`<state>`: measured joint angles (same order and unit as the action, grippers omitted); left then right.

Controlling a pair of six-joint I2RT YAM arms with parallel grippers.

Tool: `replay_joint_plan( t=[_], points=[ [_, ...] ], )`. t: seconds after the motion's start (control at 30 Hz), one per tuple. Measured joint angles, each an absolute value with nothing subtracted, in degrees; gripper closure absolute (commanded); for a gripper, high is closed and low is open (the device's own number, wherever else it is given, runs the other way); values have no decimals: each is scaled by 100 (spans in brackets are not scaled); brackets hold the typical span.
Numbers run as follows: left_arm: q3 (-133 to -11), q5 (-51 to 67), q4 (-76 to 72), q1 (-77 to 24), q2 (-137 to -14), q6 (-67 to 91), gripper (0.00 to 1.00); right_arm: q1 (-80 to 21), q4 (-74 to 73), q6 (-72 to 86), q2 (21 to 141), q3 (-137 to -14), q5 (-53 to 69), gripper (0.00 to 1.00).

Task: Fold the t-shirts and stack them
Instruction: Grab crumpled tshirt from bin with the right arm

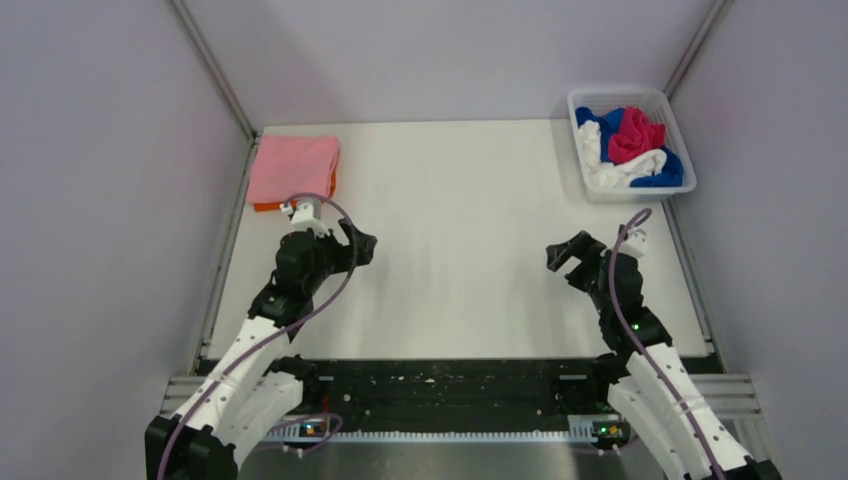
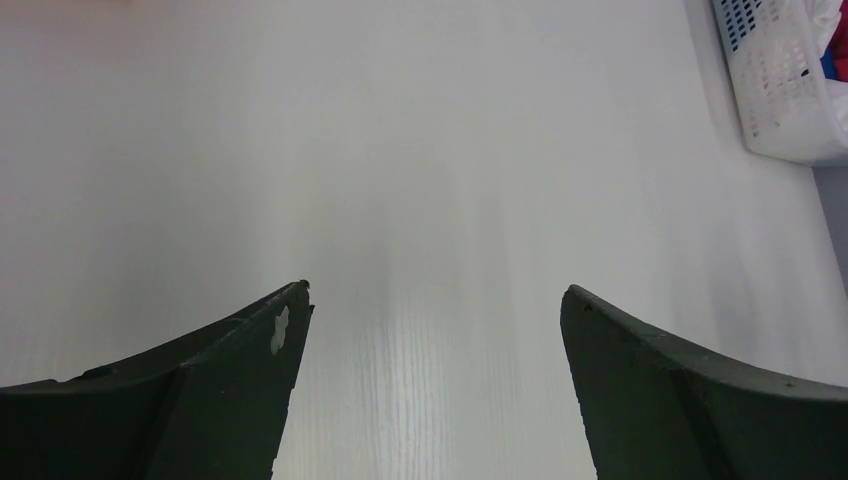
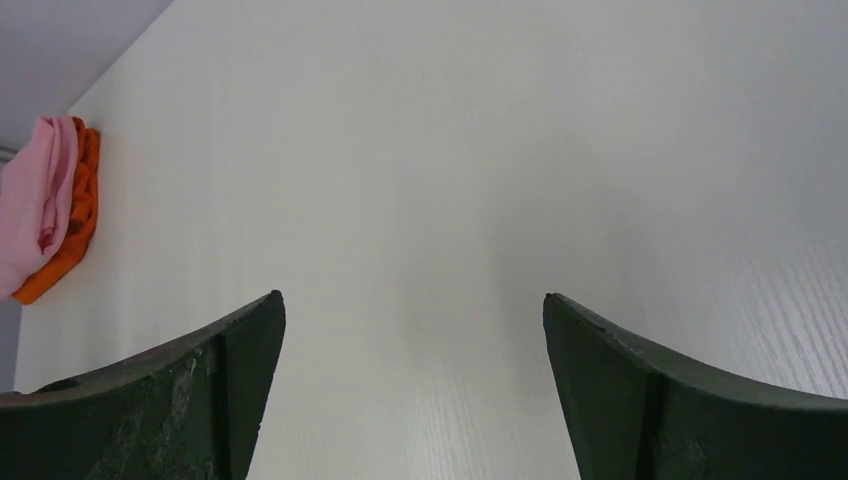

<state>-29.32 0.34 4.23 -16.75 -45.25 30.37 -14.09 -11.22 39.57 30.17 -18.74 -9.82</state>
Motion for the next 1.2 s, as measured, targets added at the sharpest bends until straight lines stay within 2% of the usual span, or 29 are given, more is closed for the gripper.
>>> replay_joint_plan(
  t=[0.13, 0.3, 0.5, 0.7, 0.83, 1.0, 1.2],
  points=[
    [-2932, 64, 425, -1675, -4528, 3041, 1, -1409, -985, 3800, 3535, -2307, -1046, 1],
    [-2932, 67, 419, -1675, -4554, 3055, 1, -1369, -891, 3522, 4613, -3415, -1450, 1],
    [-2932, 161, 355, -1675, -4639, 3081, 1, -438, -849, 3216, 6265, -5109, -1472, 1],
    [-2932, 167, 338, -1675, -4831, 3129, 1, 738, -1039, 2759, 8195, -7043, -1149, 3],
    [-2945, 141, 342, -1675, -5019, 3124, 1, 1170, -1203, 2523, 9203, -7850, -878, 6],
    [-3046, 104, 322, -1675, -5234, 3116, 1, 1378, -1610, 2241, 10523, -9190, -486, 8],
    [-3157, 12, 257, -1675, -5546, 3048, 1, 1404, -1997, 1704, 11441, -10304, -23, 11]
  ],
)
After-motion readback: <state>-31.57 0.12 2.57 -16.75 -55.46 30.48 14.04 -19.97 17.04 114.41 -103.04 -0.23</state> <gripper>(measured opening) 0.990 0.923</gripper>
